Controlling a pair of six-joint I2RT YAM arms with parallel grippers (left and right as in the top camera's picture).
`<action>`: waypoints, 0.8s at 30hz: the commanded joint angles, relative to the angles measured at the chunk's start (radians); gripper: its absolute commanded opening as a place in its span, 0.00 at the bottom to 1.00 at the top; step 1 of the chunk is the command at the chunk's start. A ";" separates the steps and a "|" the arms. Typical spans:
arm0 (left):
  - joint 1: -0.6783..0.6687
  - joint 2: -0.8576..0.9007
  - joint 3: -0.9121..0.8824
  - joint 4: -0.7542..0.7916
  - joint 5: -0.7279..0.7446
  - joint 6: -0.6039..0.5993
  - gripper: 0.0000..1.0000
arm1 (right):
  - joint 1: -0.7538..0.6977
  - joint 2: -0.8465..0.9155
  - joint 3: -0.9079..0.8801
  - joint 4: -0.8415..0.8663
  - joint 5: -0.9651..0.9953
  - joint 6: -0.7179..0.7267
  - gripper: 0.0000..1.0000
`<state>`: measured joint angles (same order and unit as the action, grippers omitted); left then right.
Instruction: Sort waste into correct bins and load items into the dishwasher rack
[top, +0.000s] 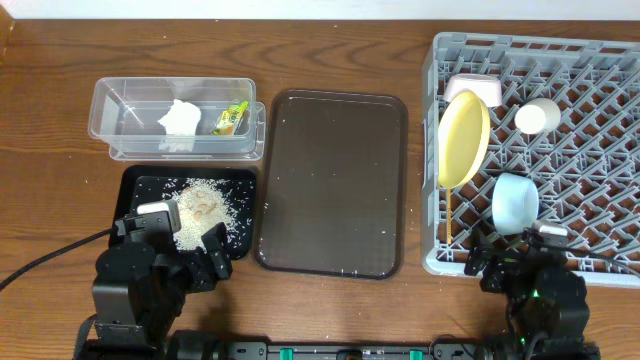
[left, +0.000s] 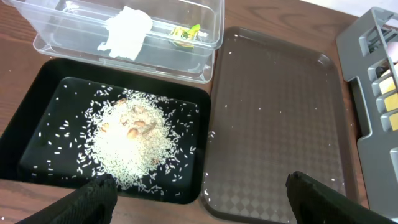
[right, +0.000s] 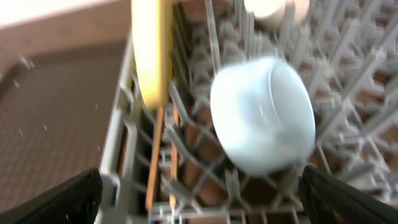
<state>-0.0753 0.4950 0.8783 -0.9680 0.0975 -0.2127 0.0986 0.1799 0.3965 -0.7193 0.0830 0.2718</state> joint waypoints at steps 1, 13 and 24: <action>-0.005 -0.002 -0.004 0.001 -0.016 -0.006 0.90 | 0.014 -0.073 -0.072 0.089 0.018 -0.039 0.99; -0.005 -0.002 -0.004 0.001 -0.016 -0.006 0.90 | 0.011 -0.175 -0.322 0.644 0.013 -0.095 0.99; -0.005 -0.002 -0.004 0.001 -0.016 -0.006 0.90 | 0.005 -0.175 -0.391 0.668 -0.118 -0.351 0.99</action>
<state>-0.0753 0.4950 0.8768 -0.9680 0.0975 -0.2127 0.0994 0.0120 0.0128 0.0025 0.0269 0.0219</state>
